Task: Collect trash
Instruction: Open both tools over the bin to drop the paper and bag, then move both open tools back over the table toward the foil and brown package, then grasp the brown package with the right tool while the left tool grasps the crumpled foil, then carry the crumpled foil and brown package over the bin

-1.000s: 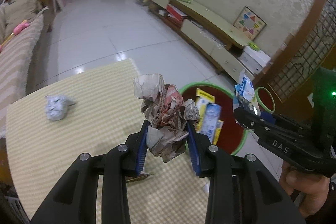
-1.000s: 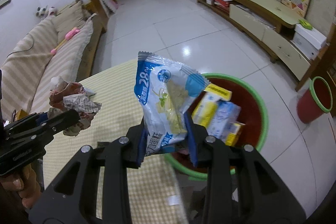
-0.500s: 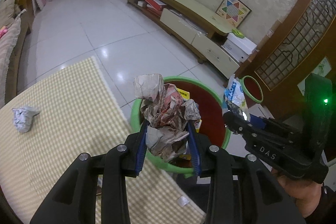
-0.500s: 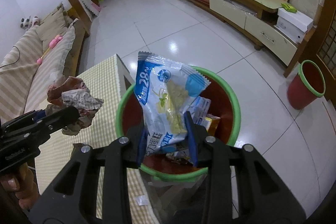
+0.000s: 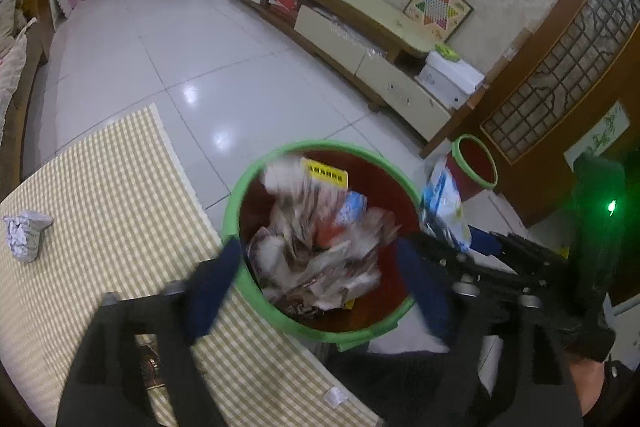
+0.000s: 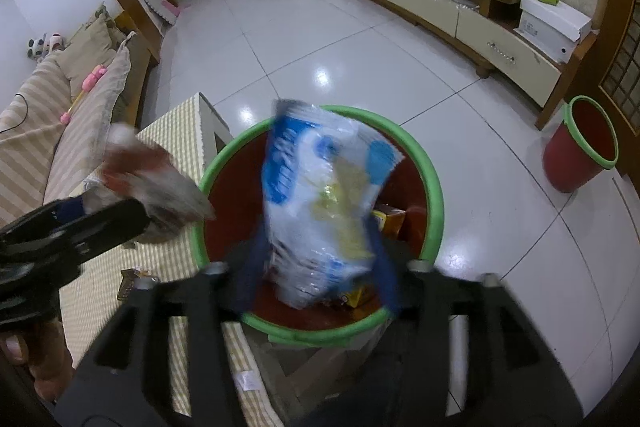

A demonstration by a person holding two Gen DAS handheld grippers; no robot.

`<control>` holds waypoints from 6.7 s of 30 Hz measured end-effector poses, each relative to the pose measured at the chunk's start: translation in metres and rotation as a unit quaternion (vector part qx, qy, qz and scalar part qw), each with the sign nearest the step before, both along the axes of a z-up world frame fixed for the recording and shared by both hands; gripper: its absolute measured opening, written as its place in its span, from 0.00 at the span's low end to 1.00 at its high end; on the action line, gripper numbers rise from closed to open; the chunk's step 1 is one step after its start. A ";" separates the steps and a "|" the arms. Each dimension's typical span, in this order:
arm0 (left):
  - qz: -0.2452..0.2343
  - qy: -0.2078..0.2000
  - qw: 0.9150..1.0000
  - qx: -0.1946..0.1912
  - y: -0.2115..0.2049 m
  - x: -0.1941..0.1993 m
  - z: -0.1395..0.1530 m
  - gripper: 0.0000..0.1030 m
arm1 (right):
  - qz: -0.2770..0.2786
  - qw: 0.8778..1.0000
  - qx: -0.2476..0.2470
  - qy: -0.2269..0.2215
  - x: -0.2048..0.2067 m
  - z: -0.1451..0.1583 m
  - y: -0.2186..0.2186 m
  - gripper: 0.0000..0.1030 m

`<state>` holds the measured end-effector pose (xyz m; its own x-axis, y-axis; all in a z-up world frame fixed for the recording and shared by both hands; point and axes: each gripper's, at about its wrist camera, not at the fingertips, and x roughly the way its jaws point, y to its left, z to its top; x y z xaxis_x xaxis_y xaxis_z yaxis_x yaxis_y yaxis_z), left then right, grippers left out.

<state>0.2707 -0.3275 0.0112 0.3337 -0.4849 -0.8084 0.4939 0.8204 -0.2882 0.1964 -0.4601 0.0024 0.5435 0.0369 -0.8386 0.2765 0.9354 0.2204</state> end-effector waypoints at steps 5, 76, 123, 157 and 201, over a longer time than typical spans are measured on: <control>0.016 -0.007 1.000 -0.011 0.010 0.001 0.007 0.92 | 0.002 1.000 -0.005 -0.005 0.000 0.004 0.004 0.86; 0.209 0.026 0.977 0.038 0.293 0.011 -0.046 0.92 | 0.321 0.933 -0.127 0.098 0.048 -0.093 0.283 0.95; 0.148 0.043 0.981 0.121 0.269 0.144 -0.111 0.47 | 0.265 0.958 -0.058 0.094 0.055 -0.087 0.237 0.47; 0.148 -0.003 0.987 0.066 0.274 -0.043 -0.019 0.45 | 0.197 0.979 -0.053 -0.002 0.001 0.012 0.205 0.47; -0.033 -0.014 0.999 0.040 0.003 0.005 -0.006 0.45 | 0.018 1.000 -0.022 -0.014 0.002 0.006 -0.003 0.47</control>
<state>0.2755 -0.3247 0.0054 0.3258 -0.4403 -0.8367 0.5539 0.8061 -0.2085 0.1986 -0.4629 0.0088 0.5650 0.0204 -0.8248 0.2374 0.9534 0.1862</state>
